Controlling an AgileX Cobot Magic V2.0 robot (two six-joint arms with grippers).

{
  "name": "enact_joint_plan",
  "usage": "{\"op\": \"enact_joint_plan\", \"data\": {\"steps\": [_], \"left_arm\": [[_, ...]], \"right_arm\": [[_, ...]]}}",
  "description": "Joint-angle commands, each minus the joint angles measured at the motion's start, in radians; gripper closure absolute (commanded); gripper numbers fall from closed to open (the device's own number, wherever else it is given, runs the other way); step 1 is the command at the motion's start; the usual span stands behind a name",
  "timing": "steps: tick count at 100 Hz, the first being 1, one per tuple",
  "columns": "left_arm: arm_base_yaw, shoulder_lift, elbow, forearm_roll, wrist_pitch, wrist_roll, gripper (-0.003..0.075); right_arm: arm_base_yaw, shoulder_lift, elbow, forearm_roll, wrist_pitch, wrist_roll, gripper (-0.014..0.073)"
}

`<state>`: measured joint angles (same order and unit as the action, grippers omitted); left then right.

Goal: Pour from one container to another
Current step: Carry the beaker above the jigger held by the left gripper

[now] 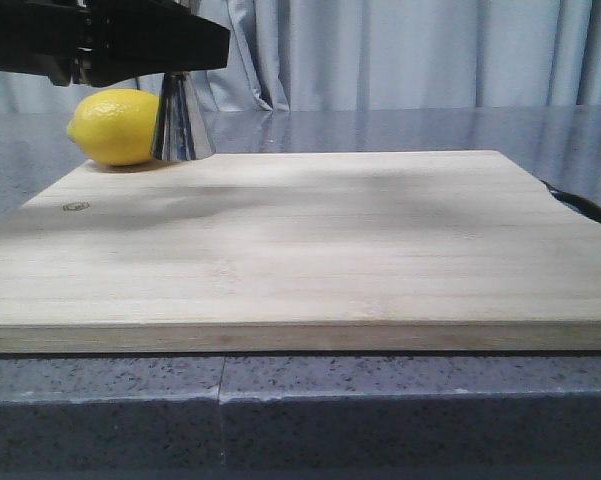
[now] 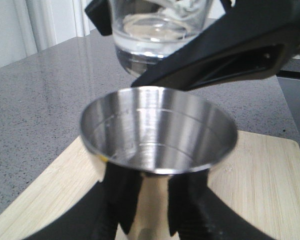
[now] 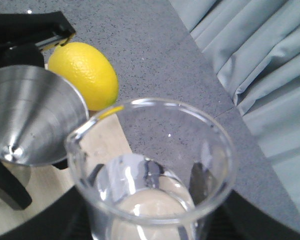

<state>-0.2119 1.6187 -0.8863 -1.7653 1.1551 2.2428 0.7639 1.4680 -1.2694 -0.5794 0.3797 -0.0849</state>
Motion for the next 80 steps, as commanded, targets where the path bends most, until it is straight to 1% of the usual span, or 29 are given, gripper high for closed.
{"op": "enact_joint_plan", "data": {"steps": [1, 10, 37, 64, 80], "left_arm": [[-0.008, -0.045, -0.026, -0.084, 0.101, -0.007, 0.0502], [-0.008, -0.045, -0.026, -0.084, 0.101, -0.007, 0.0502], [-0.008, -0.045, -0.026, -0.084, 0.101, -0.007, 0.0502], [-0.008, -0.045, -0.026, -0.084, 0.101, -0.007, 0.0502], [-0.008, -0.045, -0.026, -0.084, 0.101, -0.007, 0.0502]], "right_arm": [[0.025, -0.034, -0.038, -0.105, -0.049, -0.005, 0.0314], [0.043, -0.034, -0.038, -0.165, -0.049, -0.005, 0.0314], [0.055, -0.032, -0.038, -0.257, -0.055, -0.005, 0.0314], [0.055, 0.005, -0.038, -0.431, -0.063, -0.005, 0.0314], [0.055, 0.016, -0.038, -0.477, -0.083, -0.005, 0.0314]]}}
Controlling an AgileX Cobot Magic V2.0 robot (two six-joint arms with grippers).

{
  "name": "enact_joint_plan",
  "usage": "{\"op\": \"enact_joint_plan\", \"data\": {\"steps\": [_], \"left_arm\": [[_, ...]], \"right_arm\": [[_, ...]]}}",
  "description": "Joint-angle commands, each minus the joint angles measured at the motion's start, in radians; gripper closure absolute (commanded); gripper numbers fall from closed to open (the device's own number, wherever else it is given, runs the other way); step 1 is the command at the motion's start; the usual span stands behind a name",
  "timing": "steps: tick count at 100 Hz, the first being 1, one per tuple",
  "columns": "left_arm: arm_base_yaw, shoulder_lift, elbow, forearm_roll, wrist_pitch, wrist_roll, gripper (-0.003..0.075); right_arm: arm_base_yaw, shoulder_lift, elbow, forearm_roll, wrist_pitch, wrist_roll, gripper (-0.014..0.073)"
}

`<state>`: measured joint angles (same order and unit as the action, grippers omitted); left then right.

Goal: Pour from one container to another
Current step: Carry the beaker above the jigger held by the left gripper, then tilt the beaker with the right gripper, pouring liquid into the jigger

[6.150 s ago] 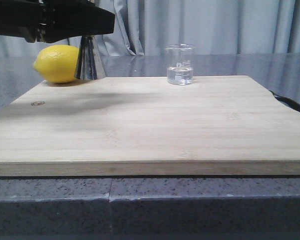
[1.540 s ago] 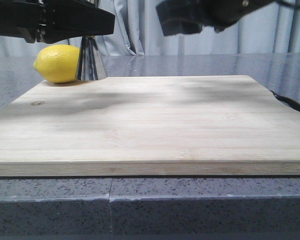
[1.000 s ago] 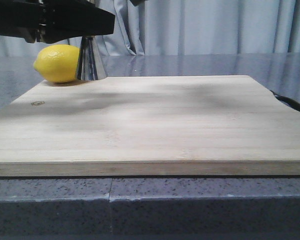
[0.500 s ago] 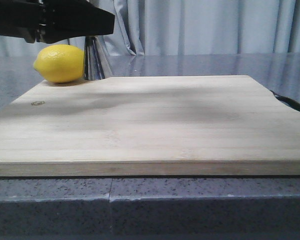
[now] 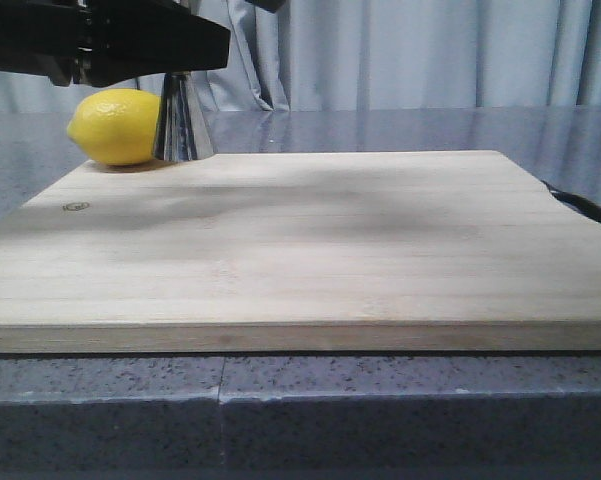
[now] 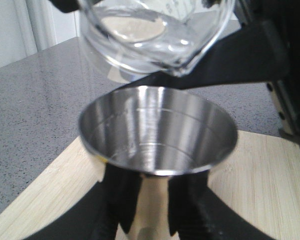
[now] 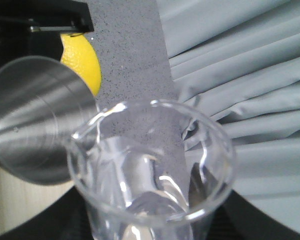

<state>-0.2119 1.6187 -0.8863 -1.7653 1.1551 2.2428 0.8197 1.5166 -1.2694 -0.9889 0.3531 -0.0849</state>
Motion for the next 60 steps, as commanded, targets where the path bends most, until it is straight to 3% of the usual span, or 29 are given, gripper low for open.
{"op": "enact_joint_plan", "data": {"steps": [1, 60], "left_arm": [[-0.008, -0.045, -0.026, -0.084, 0.101, -0.007, 0.0502], [-0.008, -0.045, -0.026, -0.084, 0.101, -0.007, 0.0502]], "right_arm": [[-0.001, -0.033, -0.038, -0.07, -0.056, -0.005, 0.0314], [-0.001, -0.033, -0.038, -0.269, -0.065, -0.005, 0.0314]]}}
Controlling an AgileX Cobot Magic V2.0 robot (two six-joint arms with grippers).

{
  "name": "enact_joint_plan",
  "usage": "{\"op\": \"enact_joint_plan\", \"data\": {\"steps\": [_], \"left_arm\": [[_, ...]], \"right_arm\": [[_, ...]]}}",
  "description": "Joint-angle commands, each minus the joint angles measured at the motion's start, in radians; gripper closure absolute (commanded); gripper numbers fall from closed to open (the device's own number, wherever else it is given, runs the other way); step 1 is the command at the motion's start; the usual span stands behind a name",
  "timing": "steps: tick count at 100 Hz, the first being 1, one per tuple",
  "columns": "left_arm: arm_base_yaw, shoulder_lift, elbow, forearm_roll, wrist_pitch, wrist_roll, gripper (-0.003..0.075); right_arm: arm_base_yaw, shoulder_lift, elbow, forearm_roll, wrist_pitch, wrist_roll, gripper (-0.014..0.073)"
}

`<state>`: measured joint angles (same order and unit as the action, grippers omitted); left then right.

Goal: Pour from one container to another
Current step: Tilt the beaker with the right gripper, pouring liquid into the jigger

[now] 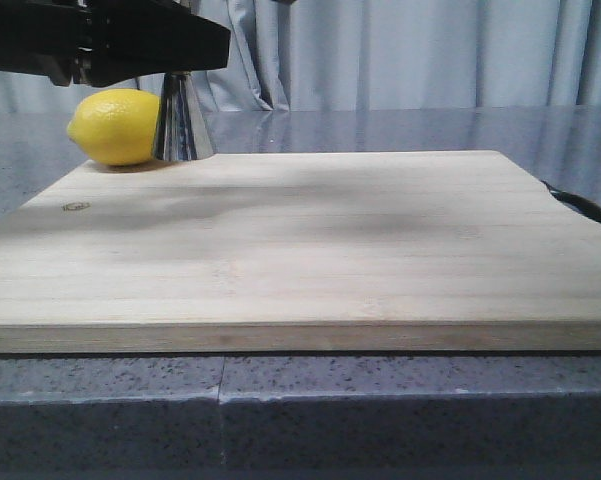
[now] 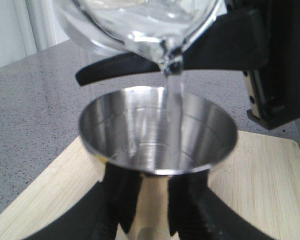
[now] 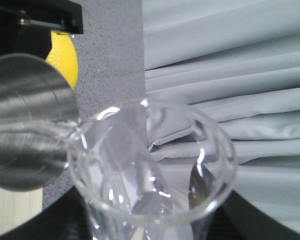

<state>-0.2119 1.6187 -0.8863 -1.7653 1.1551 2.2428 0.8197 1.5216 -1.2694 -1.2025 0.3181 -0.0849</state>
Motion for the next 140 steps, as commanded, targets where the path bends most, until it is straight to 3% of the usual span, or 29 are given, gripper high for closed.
{"op": "enact_joint_plan", "data": {"steps": [1, 140], "left_arm": [[-0.008, -0.045, -0.026, -0.084, 0.101, -0.007, 0.0502], [-0.008, -0.045, -0.026, -0.084, 0.101, -0.007, 0.0502]], "right_arm": [[-0.001, -0.038, -0.038, -0.057, -0.029, -0.005, 0.0314], [-0.001, -0.038, -0.038, -0.287, -0.038, -0.005, 0.0314]]}}
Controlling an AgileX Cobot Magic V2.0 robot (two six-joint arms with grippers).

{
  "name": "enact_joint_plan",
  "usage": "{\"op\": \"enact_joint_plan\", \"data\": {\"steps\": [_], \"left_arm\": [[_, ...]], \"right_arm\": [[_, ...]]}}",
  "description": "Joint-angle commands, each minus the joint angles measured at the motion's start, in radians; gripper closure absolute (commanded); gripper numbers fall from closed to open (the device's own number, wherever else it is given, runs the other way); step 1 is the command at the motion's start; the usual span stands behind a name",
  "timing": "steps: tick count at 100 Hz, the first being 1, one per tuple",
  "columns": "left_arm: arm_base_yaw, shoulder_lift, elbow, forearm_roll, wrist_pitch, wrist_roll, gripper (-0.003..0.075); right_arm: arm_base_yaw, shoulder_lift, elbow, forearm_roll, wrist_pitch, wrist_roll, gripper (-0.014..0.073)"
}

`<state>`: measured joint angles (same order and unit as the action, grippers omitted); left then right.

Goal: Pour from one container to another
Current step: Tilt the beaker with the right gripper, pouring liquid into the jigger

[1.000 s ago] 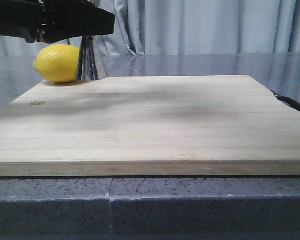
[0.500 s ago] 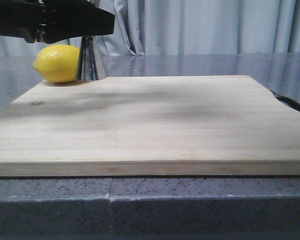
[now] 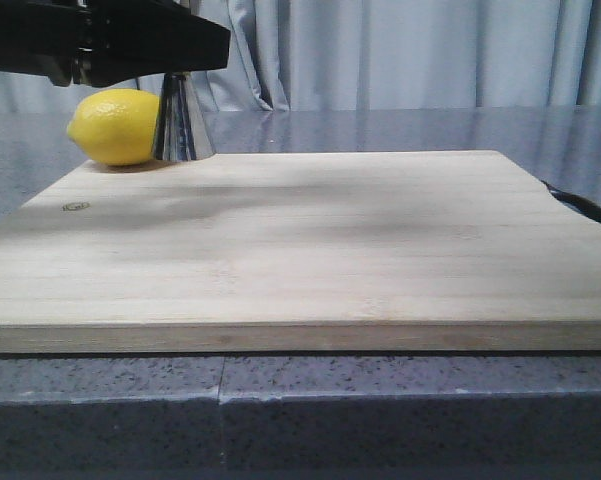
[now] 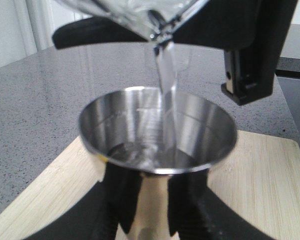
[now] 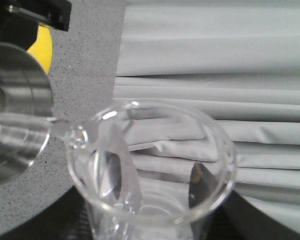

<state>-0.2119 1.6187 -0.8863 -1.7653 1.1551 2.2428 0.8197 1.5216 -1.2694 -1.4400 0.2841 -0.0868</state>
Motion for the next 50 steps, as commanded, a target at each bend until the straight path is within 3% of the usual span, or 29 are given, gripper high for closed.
{"op": "enact_joint_plan", "data": {"steps": [1, 50], "left_arm": [[-0.008, -0.045, -0.026, -0.084, 0.101, -0.007, 0.0502], [-0.008, -0.045, -0.026, -0.084, 0.101, -0.007, 0.0502]], "right_arm": [[-0.001, -0.038, -0.038, -0.051, -0.004, -0.003, 0.0314], [-0.001, -0.038, -0.038, -0.139, 0.002, -0.003, 0.0314]]}}
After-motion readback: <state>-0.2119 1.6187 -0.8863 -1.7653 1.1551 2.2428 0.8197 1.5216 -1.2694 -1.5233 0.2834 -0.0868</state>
